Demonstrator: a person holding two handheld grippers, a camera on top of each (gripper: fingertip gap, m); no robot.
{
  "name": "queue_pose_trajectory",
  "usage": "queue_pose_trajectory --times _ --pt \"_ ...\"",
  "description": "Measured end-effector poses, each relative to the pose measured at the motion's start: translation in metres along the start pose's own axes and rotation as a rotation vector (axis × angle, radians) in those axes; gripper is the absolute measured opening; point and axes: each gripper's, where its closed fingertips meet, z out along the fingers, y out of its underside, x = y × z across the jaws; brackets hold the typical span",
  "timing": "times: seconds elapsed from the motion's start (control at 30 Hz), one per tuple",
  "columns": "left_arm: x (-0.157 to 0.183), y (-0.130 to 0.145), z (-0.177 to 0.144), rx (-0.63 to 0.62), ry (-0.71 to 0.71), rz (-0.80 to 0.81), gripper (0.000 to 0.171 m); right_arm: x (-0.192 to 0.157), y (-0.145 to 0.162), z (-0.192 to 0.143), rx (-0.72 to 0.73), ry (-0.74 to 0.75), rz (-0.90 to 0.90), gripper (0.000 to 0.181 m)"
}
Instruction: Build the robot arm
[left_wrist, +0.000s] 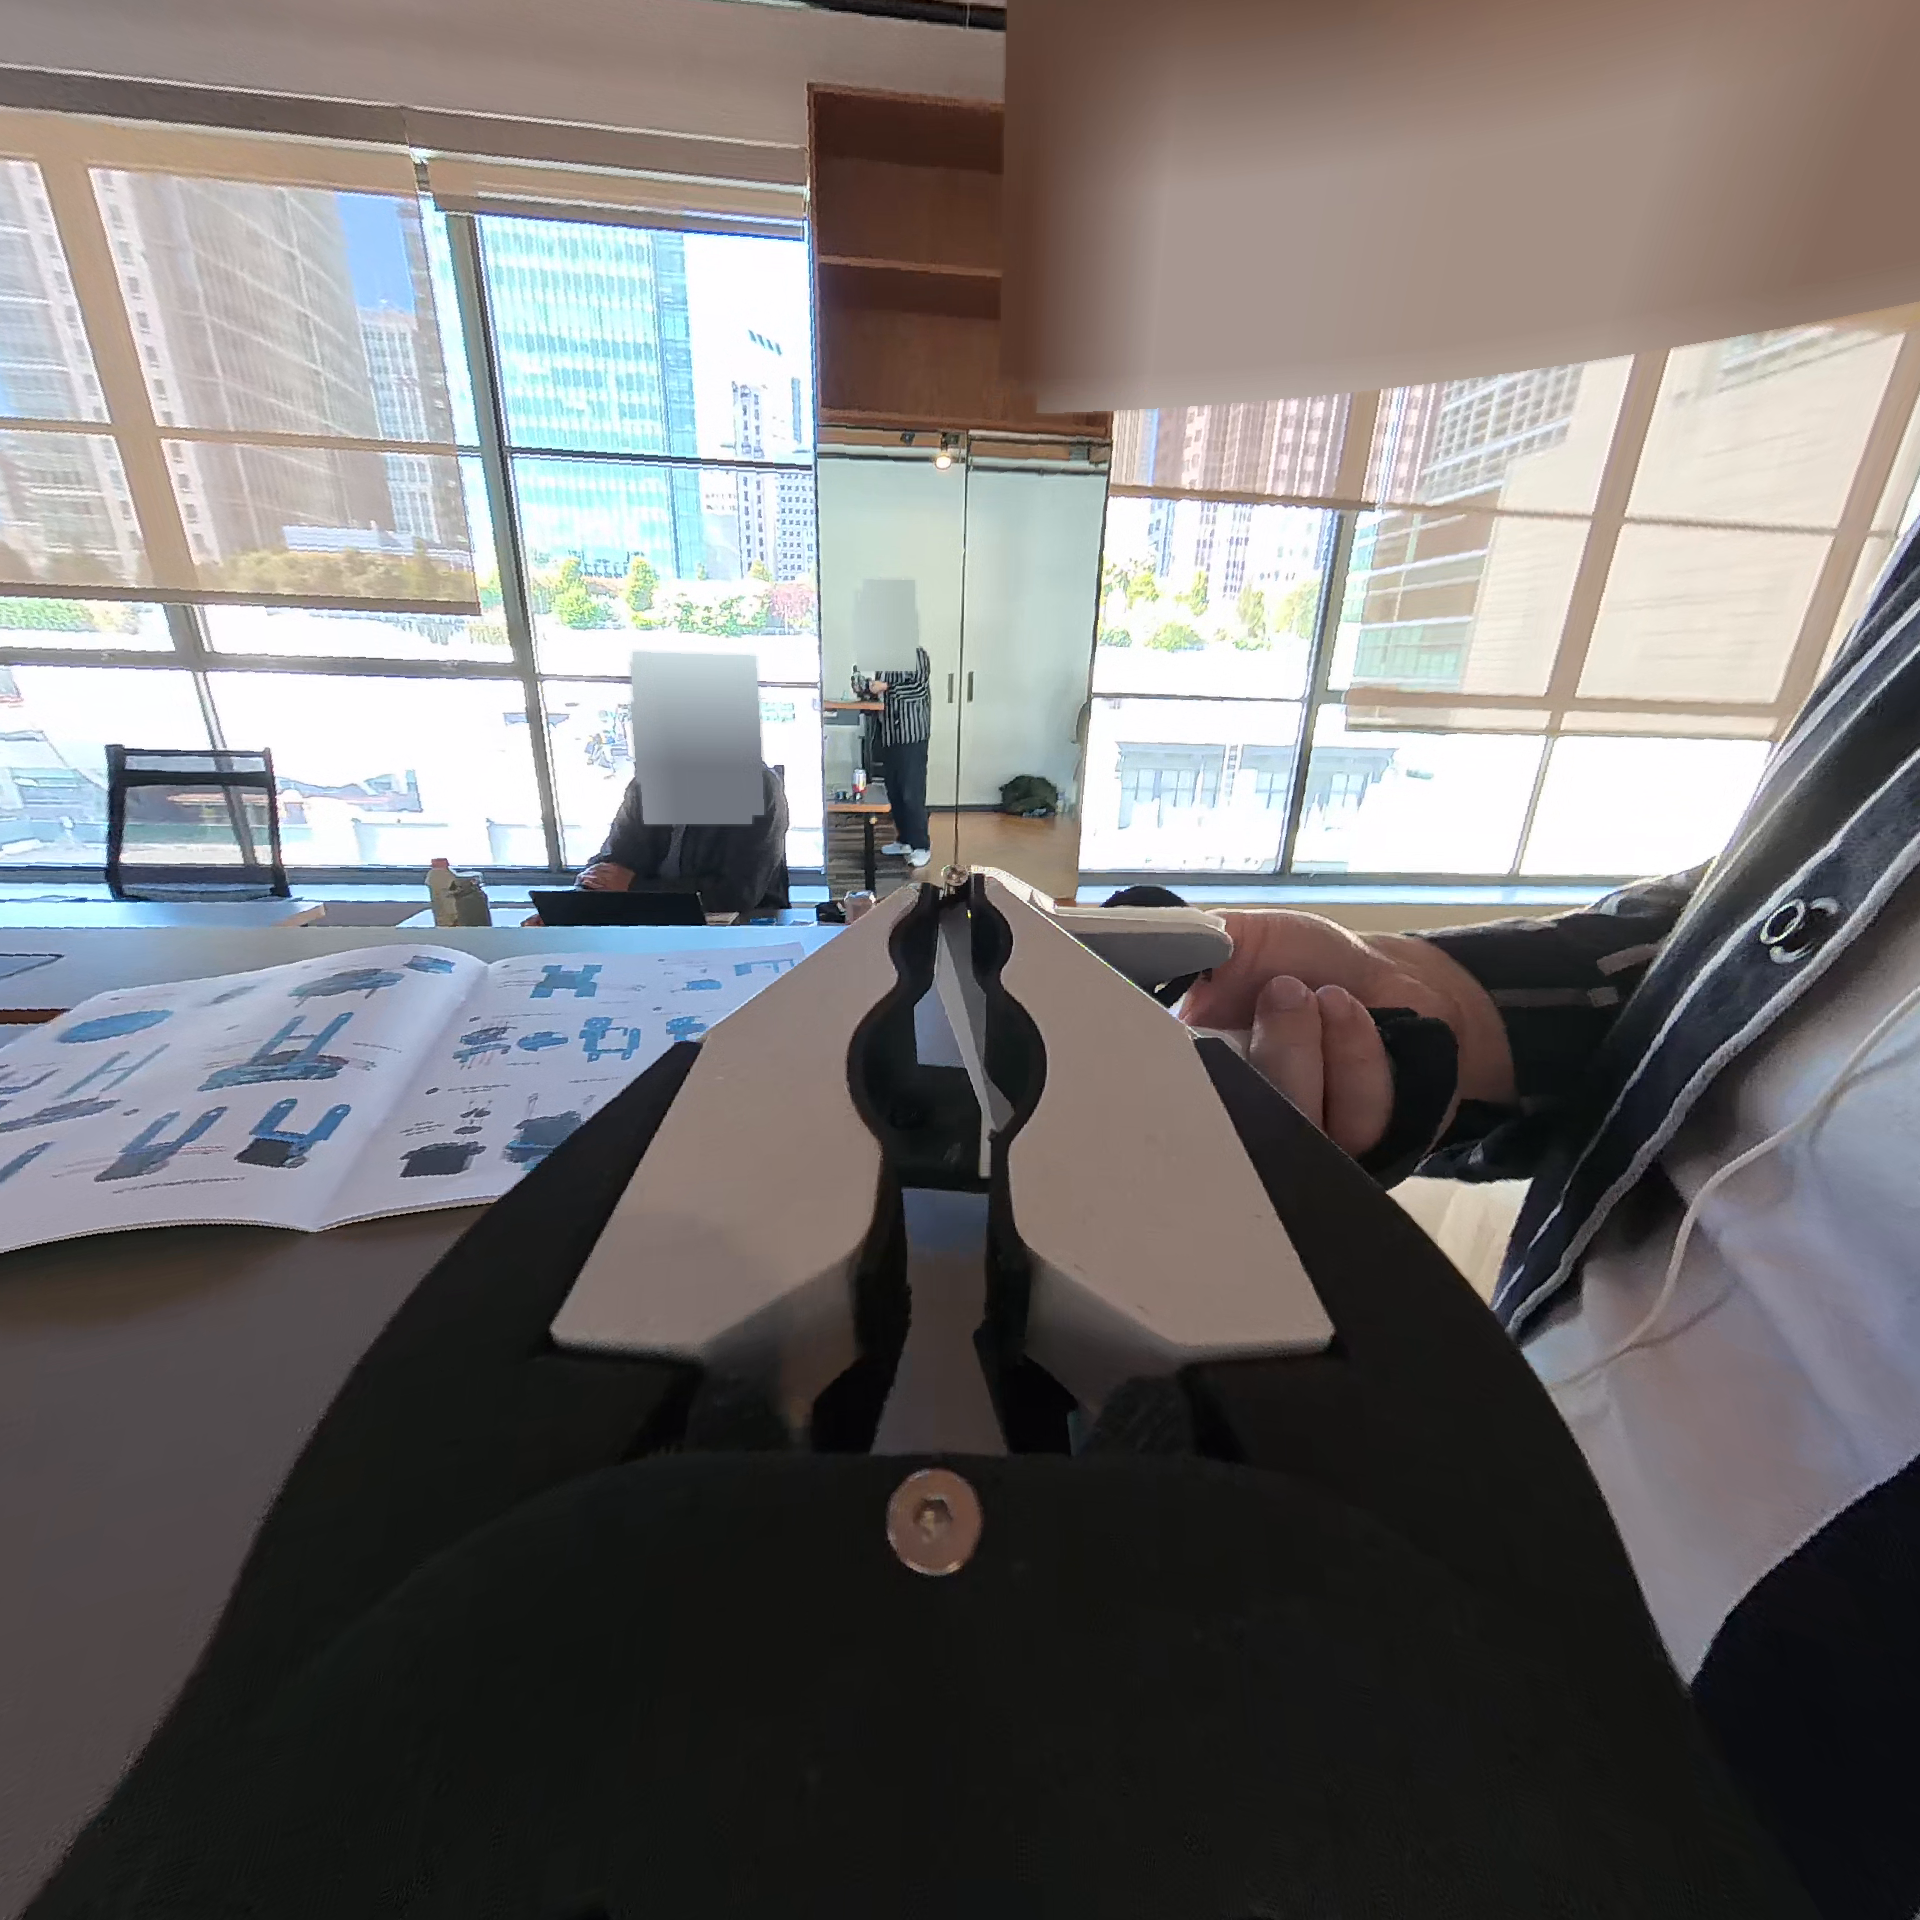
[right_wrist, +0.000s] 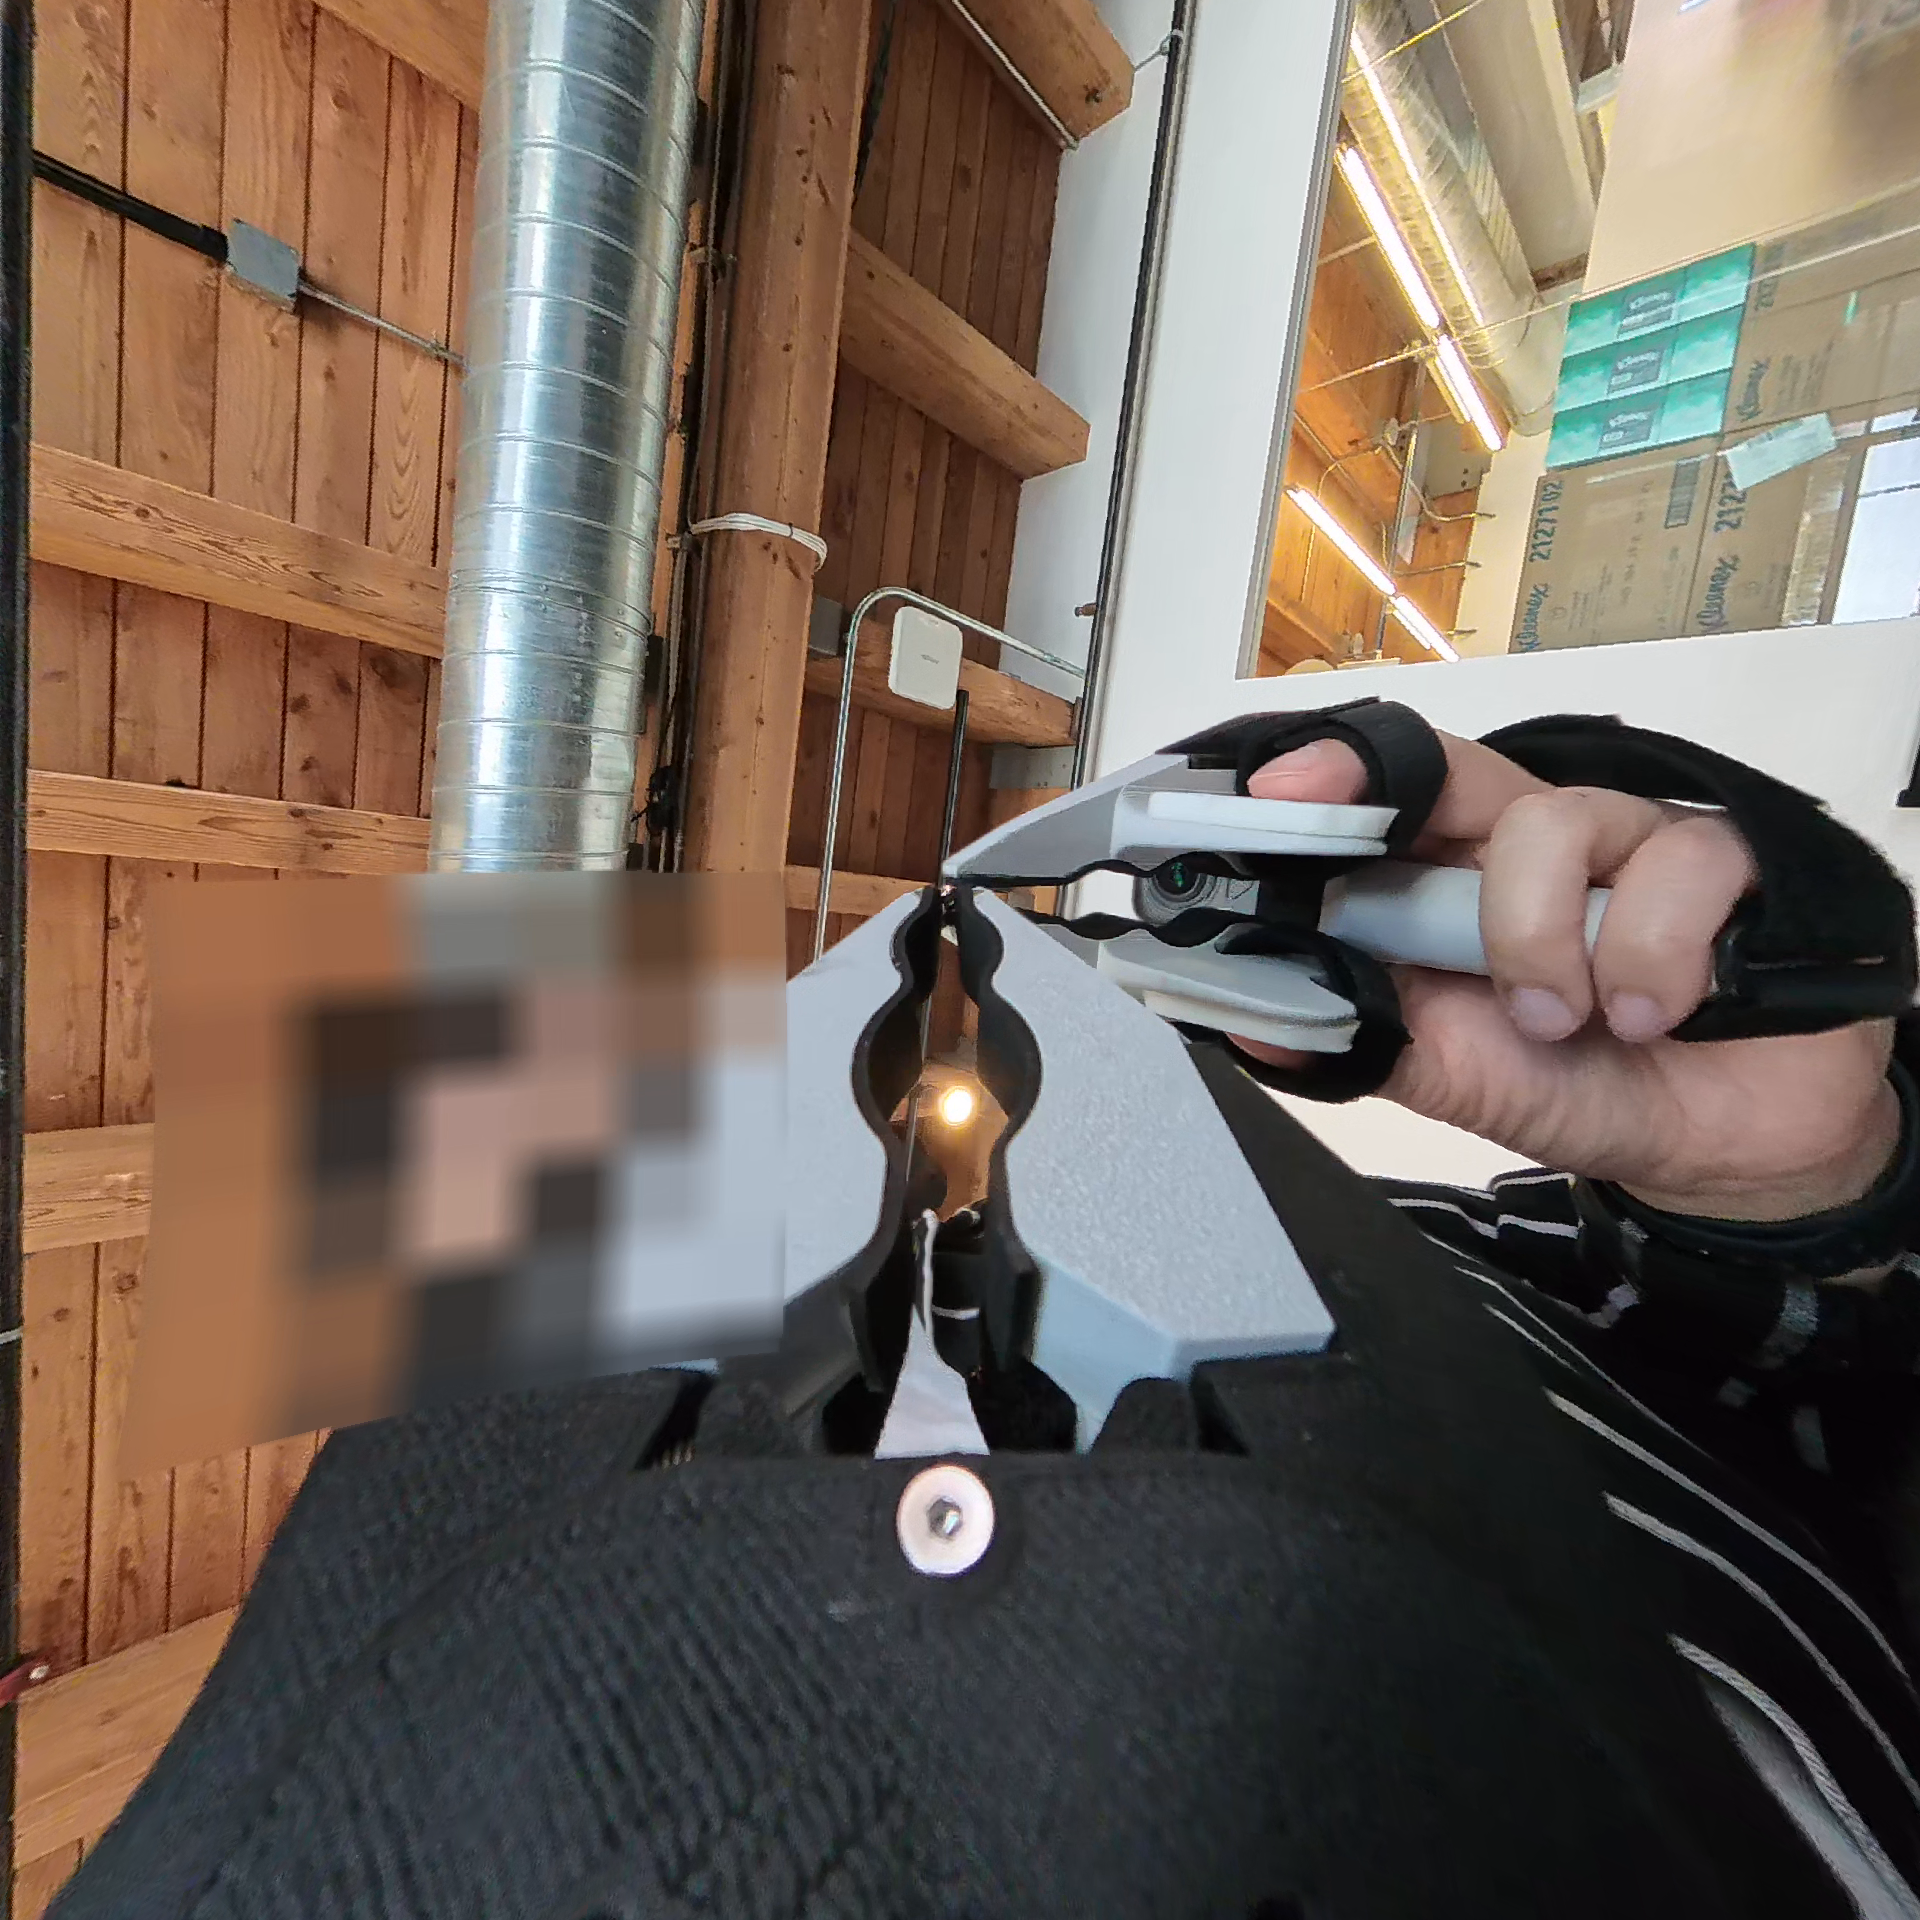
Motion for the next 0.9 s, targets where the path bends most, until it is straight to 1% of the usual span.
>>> queue_pose_trajectory --times 0.13,0.43,0.57,0.7,0.9 --pt "-0.0018 -0.0013 -0.0003 0.014 -0.008 -0.021 0.005 -0.0004 -0.0015 0.0017 0.016 -0.010 0.003 0.001" --pt "-0.0026 -0.0056 -0.0016 0.043 -0.020 -0.009 0.007 -0.0021 -0.0053 0.0022 0.048 -0.036 0.027 0.001" --pt "-0.0041 -0.0054 -0.0019 0.041 -0.031 -0.003 0.003 -0.0013 -0.0044 0.0023 0.040 -0.030 0.023 0.001" --pt "-0.0055 -0.0038 -0.0018 0.033 -0.040 -0.003 0.005 0.0005 -0.0051 0.0018 0.041 -0.020 0.020 0.002" --pt "-0.0069 0.0001 -0.0012 0.001 -0.062 0.036 0.002 0.0018 -0.0080 -0.0005 0.054 -0.009 0.009 0.001"
